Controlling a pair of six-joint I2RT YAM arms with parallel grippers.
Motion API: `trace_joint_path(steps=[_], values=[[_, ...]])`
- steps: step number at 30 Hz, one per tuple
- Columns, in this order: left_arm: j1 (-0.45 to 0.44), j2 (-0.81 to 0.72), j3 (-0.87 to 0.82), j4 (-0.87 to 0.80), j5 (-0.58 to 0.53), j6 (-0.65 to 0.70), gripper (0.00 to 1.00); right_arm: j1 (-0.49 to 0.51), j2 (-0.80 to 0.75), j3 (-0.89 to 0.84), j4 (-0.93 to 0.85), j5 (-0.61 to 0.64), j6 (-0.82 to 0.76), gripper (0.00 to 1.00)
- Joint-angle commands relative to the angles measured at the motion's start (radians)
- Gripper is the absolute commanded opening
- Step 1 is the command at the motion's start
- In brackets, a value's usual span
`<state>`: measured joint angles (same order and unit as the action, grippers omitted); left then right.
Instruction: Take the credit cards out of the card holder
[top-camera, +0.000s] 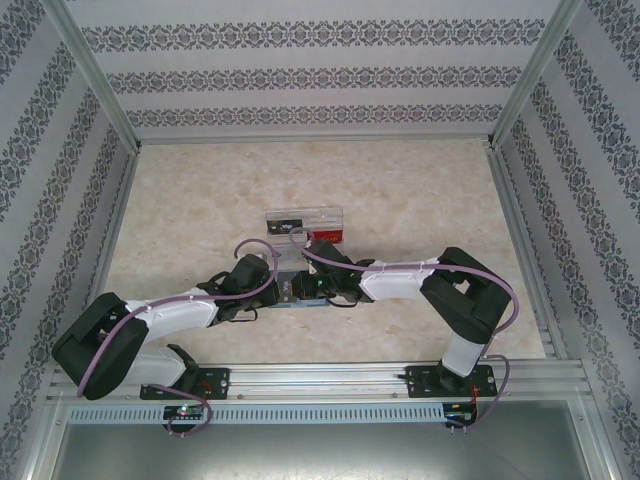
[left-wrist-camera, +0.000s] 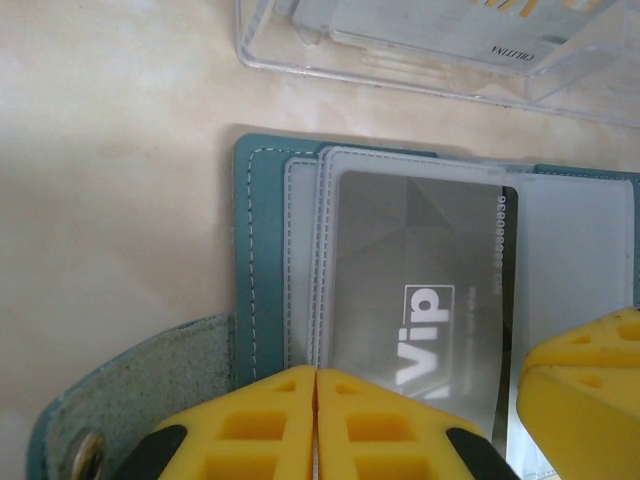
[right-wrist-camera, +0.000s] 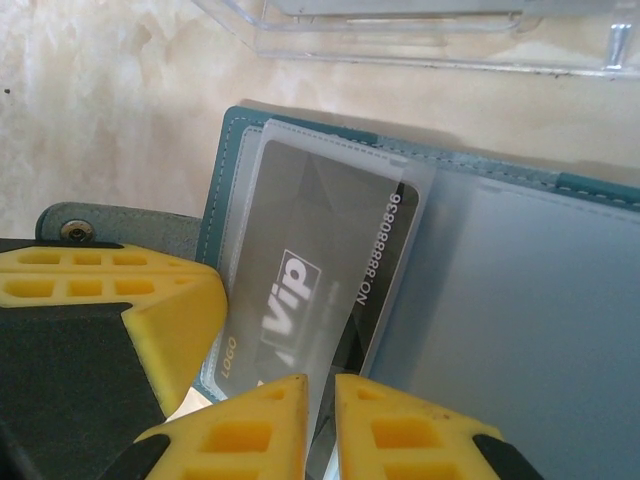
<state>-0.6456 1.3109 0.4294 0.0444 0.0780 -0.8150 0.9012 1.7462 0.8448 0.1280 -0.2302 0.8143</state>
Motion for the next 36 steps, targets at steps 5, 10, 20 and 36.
trace_joint_path(steps=[5, 10, 20, 36], values=[[0.009, -0.027, -0.026, -0.036, 0.0, -0.009, 0.1, -0.004, 0.024, 0.009, 0.019, -0.006, 0.026, 0.19], [0.009, -0.023, -0.024, -0.034, 0.007, -0.007, 0.1, -0.005, 0.031, 0.007, 0.025, -0.003, 0.034, 0.2], [0.007, -0.024, -0.019, -0.04, 0.011, -0.006, 0.09, -0.01, 0.055, 0.014, 0.052, -0.032, 0.045, 0.08], [0.006, -0.021, -0.004, -0.117, -0.055, -0.024, 0.0, -0.06, -0.056, -0.12, 0.07, -0.019, 0.054, 0.0]])
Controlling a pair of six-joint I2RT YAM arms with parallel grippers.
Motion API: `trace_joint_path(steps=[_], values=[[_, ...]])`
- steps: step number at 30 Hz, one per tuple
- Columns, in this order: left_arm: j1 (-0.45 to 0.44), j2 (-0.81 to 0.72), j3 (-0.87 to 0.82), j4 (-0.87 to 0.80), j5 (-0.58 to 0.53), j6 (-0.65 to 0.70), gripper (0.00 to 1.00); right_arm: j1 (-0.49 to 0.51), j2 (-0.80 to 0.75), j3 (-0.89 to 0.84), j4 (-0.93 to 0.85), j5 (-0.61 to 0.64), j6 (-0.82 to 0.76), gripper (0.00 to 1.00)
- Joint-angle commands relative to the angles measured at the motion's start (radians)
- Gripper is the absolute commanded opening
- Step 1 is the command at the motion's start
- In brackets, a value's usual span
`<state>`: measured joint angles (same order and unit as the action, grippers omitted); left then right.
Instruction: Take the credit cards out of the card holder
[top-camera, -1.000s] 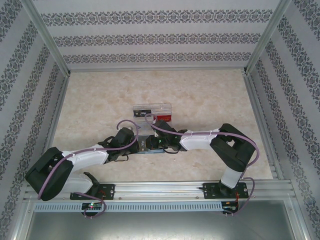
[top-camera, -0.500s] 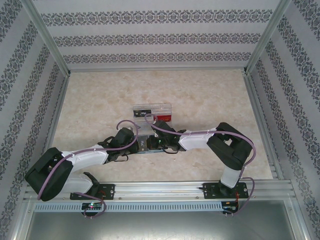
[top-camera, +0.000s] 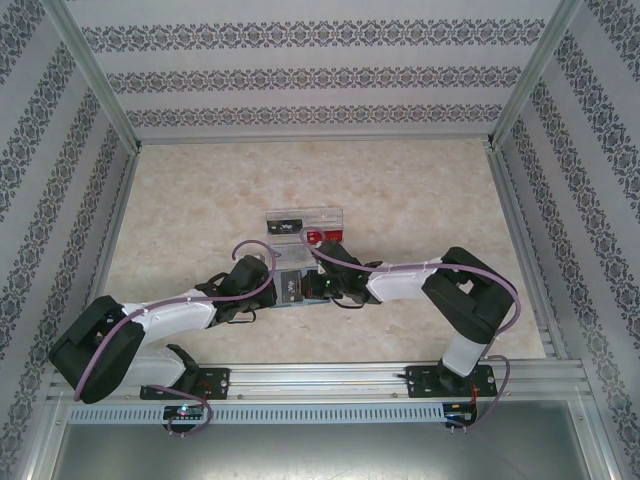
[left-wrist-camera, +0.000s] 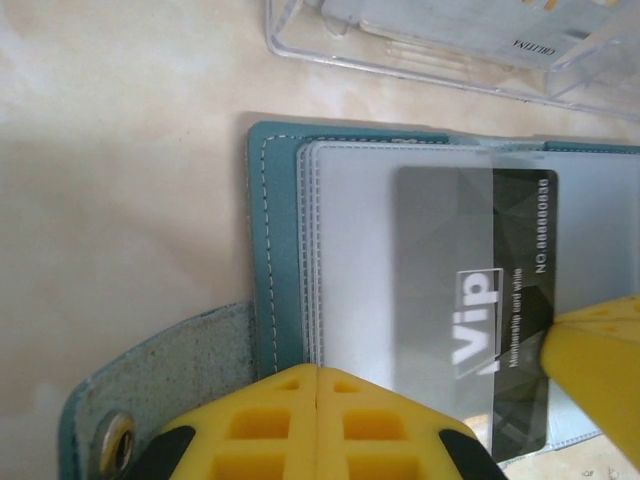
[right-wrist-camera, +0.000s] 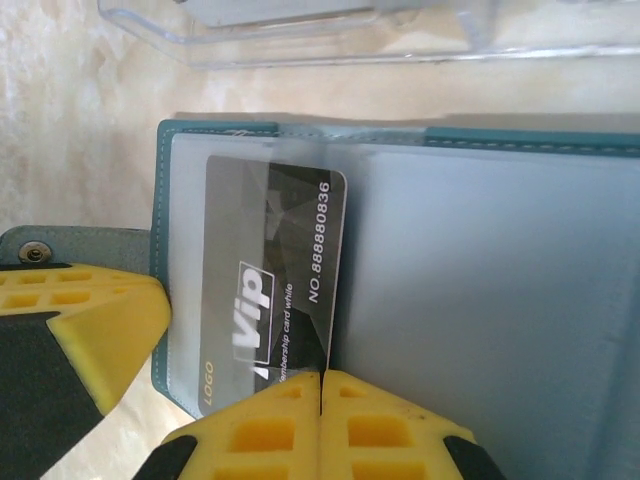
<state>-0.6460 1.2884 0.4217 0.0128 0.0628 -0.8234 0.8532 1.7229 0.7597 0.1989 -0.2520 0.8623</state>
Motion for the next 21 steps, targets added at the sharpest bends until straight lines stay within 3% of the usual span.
trace_joint_path(steps=[1, 14, 21], values=[[0.008, 0.001, 0.004, -0.088, -0.039, -0.015, 0.0, -0.015, -0.038, -0.04, 0.001, 0.003, 0.006, 0.0], [0.007, -0.064, 0.022, -0.115, -0.003, -0.005, 0.0, -0.063, -0.314, -0.117, -0.152, 0.063, -0.151, 0.0], [0.008, -0.194, 0.032, -0.158, 0.01, 0.018, 0.06, -0.043, -0.435, 0.027, -0.432, 0.24, -0.449, 0.0]])
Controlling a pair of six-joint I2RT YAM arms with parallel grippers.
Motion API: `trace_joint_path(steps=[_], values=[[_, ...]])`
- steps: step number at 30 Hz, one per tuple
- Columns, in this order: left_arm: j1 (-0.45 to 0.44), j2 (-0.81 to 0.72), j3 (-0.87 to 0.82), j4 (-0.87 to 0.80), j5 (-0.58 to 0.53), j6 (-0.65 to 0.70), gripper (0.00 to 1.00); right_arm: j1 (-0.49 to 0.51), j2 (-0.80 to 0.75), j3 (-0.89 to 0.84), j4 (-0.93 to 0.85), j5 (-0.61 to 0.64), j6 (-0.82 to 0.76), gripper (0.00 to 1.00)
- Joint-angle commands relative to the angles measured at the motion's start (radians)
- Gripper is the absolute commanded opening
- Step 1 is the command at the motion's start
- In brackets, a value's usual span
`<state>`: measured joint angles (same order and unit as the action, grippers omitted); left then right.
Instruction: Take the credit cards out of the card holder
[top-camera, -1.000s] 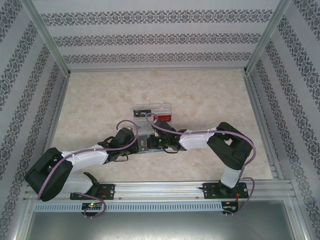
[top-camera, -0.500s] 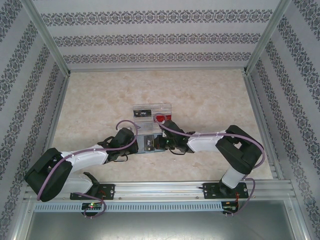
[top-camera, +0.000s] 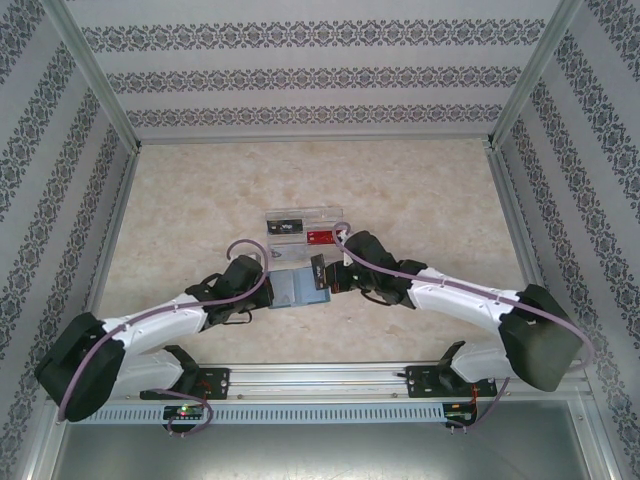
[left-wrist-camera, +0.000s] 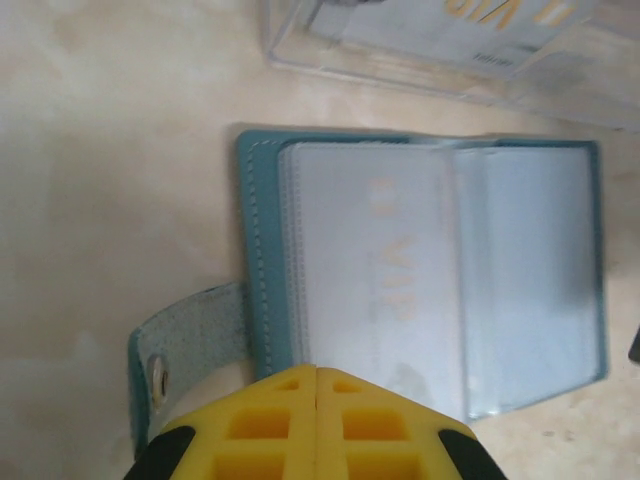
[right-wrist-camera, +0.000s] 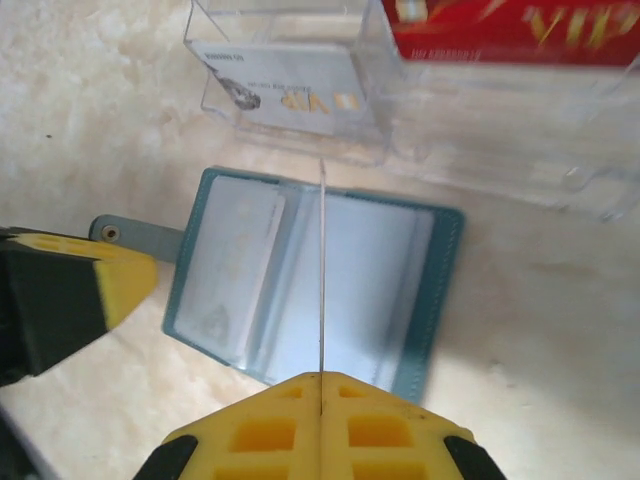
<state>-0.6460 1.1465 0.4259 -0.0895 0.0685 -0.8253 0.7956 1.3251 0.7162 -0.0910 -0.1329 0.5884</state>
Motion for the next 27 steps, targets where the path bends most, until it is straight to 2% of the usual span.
trace_joint_path(steps=[1, 2, 3, 6, 7, 9, 10, 21, 27], values=[[0.007, -0.079, 0.024, -0.063, 0.0, 0.023, 0.11, 0.026, -0.044, 0.094, -0.171, 0.169, -0.229, 0.0], [0.007, -0.104, 0.021, -0.068, -0.003, 0.027, 0.18, 0.039, -0.048, 0.115, -0.189, 0.21, -0.28, 0.0], [0.007, -0.134, 0.015, -0.078, -0.007, 0.03, 0.29, 0.055, -0.05, 0.135, -0.203, 0.253, -0.344, 0.0], [0.008, -0.223, 0.0, -0.107, -0.019, 0.047, 0.75, 0.108, -0.023, 0.194, -0.21, 0.367, -0.545, 0.0], [0.008, -0.254, -0.006, -0.122, -0.029, 0.052, 0.85, 0.123, -0.005, 0.215, -0.209, 0.399, -0.609, 0.0], [0.008, -0.308, -0.016, -0.149, -0.05, 0.066, 0.96, 0.142, 0.032, 0.26, -0.211, 0.43, -0.716, 0.0], [0.008, -0.336, -0.022, -0.166, -0.063, 0.073, 1.0, 0.147, 0.052, 0.288, -0.21, 0.431, -0.771, 0.0], [0.009, -0.636, -0.109, -0.326, -0.217, 0.094, 1.0, 0.16, 0.254, 0.492, -0.2, 0.438, -1.315, 0.0], [0.009, -0.787, -0.134, -0.391, -0.271, 0.08, 1.0, 0.158, 0.342, 0.592, -0.253, 0.423, -1.471, 0.0]])
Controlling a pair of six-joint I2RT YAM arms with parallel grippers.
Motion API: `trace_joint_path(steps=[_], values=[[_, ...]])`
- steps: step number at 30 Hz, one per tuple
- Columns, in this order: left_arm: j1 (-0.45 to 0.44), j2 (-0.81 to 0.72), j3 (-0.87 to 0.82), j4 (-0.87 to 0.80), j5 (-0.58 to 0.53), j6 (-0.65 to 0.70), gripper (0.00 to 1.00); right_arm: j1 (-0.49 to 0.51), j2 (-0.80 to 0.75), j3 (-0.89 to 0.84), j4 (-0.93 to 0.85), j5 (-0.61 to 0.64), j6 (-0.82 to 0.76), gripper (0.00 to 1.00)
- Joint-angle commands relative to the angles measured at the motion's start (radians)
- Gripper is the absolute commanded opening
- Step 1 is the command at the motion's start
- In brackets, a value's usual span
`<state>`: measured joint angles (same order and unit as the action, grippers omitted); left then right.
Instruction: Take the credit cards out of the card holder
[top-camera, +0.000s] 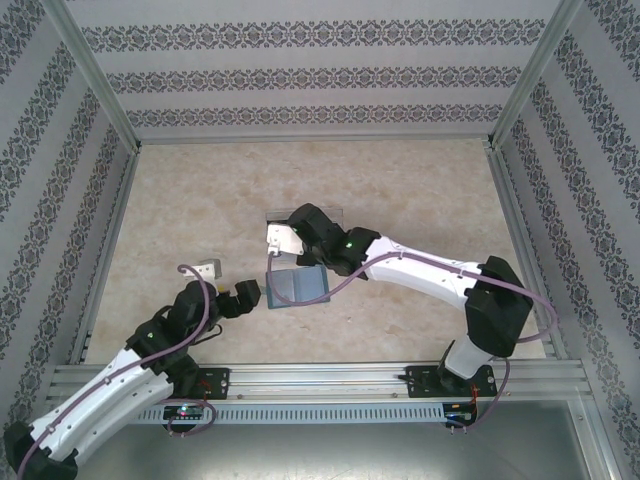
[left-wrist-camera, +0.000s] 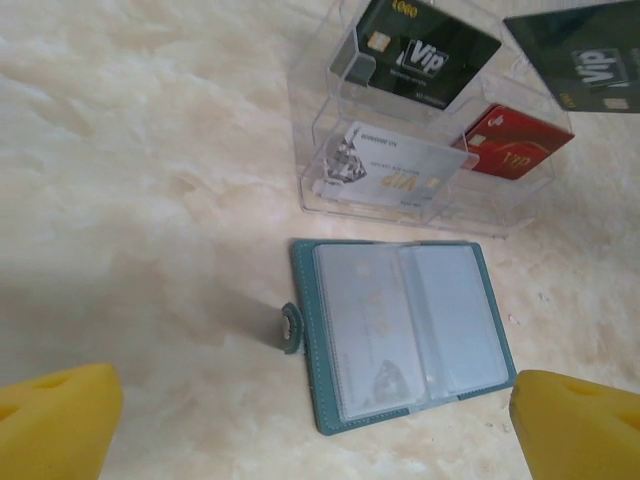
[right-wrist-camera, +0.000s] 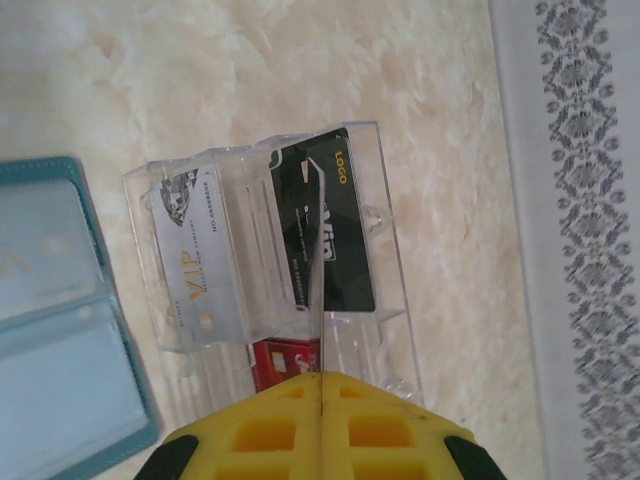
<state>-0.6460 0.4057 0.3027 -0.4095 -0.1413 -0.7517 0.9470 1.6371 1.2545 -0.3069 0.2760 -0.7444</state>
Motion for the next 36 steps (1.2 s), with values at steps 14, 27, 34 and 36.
trace_joint_path(steps=[14, 27, 34, 36], values=[[0.009, -0.235, -0.024, -0.193, -0.151, -0.034, 1.0, -0.03, 0.184, 0.209, -0.092, 0.019, -0.159, 0.0], [0.009, -0.235, -0.033, -0.182, -0.145, -0.034, 1.0, -0.047, 0.272, 0.255, -0.107, 0.009, -0.137, 0.0], [0.009, -0.232, -0.037, -0.178, -0.141, -0.031, 1.0, -0.061, 0.293, 0.26, -0.102, 0.017, -0.121, 0.0], [0.009, -0.233, -0.038, -0.175, -0.14, -0.032, 1.0, -0.065, 0.3, 0.266, -0.101, 0.019, -0.114, 0.0]])
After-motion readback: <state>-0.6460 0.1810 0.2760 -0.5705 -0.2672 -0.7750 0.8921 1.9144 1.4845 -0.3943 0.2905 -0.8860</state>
